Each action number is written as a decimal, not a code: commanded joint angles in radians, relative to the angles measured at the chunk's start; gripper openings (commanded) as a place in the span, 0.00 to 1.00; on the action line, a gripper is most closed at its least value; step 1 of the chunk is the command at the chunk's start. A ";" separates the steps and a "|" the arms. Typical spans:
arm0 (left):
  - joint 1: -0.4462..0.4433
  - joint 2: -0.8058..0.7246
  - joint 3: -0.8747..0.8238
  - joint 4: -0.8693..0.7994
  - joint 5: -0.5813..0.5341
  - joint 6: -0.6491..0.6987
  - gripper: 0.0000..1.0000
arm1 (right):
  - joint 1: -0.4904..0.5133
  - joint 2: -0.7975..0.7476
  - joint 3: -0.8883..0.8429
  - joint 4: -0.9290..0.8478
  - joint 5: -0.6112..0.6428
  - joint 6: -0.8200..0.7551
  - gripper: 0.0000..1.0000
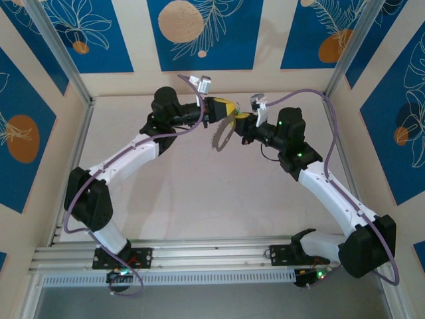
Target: Put the keys on the keyring
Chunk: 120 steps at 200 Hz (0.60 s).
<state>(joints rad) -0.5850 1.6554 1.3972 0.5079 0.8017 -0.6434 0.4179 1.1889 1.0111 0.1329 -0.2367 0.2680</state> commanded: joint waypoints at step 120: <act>-0.031 -0.040 -0.033 0.069 -0.024 0.018 0.00 | 0.008 0.048 0.045 -0.017 -0.178 0.002 0.00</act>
<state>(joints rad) -0.5922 1.6501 1.3689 0.5022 0.7834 -0.6212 0.3954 1.2221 1.0195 0.1154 -0.3191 0.2779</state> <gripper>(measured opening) 0.049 0.068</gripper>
